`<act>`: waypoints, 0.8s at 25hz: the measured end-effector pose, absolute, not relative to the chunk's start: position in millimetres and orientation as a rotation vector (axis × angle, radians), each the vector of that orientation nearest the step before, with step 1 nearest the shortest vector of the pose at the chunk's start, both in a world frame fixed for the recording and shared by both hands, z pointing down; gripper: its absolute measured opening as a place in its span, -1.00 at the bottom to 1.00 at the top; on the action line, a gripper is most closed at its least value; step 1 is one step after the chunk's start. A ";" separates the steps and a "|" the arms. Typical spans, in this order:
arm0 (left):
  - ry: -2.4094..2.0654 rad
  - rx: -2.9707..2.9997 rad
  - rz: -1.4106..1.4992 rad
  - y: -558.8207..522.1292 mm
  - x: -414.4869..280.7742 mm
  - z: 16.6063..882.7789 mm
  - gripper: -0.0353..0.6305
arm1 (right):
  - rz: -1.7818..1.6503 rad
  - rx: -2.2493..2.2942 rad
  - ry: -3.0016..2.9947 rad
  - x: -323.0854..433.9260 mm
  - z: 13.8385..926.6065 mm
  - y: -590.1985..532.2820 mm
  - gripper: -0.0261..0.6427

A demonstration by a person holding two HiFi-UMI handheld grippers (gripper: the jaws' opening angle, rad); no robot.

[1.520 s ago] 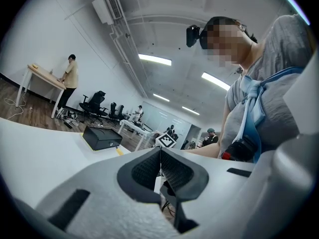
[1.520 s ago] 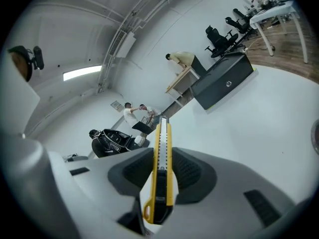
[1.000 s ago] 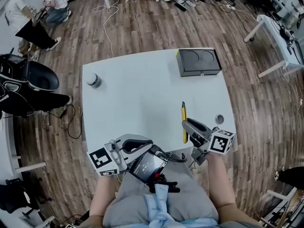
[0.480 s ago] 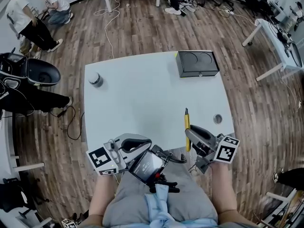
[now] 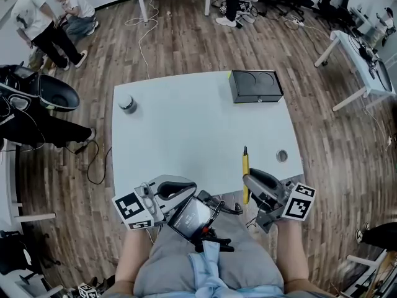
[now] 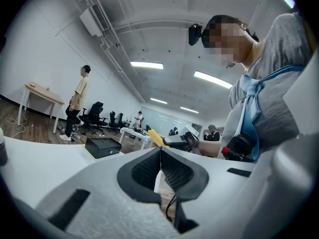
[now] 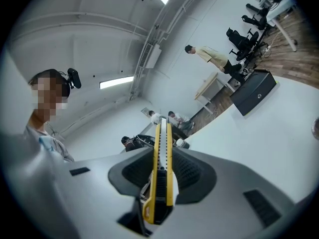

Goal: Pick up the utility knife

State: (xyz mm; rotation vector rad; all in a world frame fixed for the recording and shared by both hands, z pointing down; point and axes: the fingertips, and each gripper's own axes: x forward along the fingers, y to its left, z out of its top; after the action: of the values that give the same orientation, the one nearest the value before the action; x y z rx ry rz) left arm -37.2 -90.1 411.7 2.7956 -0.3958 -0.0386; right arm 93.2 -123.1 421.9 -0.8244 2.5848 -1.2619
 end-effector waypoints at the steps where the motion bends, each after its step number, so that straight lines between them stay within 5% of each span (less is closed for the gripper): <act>1: -0.398 2.798 -0.040 -87.9 -36.7 411.0 -0.84 | -1.256 -0.817 2.587 93.5 419.4 -119.7 -0.55; 20: -0.425 2.820 -0.078 -85.9 -42.7 402.3 -0.84 | -1.204 -0.765 2.628 81.3 404.8 -108.9 -0.55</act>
State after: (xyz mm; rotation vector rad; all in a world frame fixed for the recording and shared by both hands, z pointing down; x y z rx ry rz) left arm -42.7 -85.9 402.3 2.8197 -0.4254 -0.0780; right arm 81.3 -108.9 404.8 -0.7647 2.6283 -1.2035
